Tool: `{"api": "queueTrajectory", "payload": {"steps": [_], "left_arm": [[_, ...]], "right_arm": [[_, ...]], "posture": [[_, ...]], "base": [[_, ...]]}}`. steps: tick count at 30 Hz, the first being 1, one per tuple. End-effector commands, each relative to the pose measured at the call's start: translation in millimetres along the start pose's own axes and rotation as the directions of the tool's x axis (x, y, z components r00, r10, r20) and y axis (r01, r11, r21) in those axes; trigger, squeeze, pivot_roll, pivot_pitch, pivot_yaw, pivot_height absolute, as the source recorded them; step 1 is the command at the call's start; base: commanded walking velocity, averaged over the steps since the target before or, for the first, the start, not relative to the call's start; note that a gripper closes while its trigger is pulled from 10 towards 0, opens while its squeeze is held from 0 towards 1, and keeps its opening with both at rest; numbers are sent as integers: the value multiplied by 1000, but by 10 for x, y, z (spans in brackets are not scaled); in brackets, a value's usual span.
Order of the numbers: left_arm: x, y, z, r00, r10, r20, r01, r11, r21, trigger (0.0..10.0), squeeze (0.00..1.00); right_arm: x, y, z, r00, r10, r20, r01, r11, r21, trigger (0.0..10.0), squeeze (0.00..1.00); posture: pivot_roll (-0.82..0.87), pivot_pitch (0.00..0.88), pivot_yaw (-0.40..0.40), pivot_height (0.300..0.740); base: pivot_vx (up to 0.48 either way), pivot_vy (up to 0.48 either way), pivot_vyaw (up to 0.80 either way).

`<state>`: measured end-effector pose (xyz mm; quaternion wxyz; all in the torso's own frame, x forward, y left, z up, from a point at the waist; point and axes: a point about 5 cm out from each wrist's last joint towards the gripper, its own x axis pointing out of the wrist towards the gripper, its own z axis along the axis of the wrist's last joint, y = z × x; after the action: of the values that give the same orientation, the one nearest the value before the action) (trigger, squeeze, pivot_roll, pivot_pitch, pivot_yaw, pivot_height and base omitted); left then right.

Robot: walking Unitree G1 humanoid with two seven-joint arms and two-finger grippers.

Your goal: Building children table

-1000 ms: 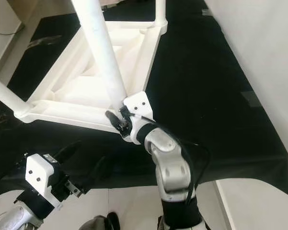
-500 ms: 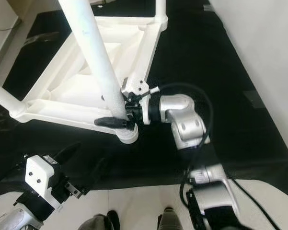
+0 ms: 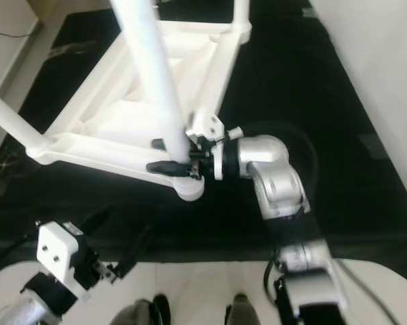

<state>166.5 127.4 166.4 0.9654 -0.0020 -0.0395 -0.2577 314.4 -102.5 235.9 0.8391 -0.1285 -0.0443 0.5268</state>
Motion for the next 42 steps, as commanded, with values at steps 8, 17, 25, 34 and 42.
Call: {"api": "queueTrajectory", "payload": {"steps": [8, 17, 25, 34, 42], "left_arm": [[4, 48, -46, 1000, -19, -20, 19, 1000, -5, 10000, 0], [16, 67, -51, 1000, 19, -12, -19, 1000, 5, 10000, 0], [34, 61, -56, 1000, 12, -11, -12, 1000, 2, 10000, 0], [5, 14, -37, 1000, 9, -13, -9, 1000, -3, 10000, 0], [-24, -9, -25, 1000, 7, -16, -7, 1000, -13, 10000, 0]], "right_arm": [[8, 500, -445, 794, -535, -289, 581, 807, 105, 0, 0], [281, 425, -147, 933, -349, -91, 360, 911, 200, 10000, 1000], [220, 292, -18, 983, 183, 14, -183, 982, 38, 10000, 0], [189, -19, -53, 933, 352, -70, -353, 936, 3, 10000, 0], [116, -138, -20, 909, 412, -64, -412, 911, 21, 0, 0]], "posture": [[-24, 258, 106, 740], [-22, 245, 98, 740], [-12, 238, 99, 740], [10, 262, 100, 740], [9, 282, 104, 740]], "base": [[0, 0, 0], [0, 0, 0], [0, 0, 0], [0, 0, 0], [0, 0, 0]]}}
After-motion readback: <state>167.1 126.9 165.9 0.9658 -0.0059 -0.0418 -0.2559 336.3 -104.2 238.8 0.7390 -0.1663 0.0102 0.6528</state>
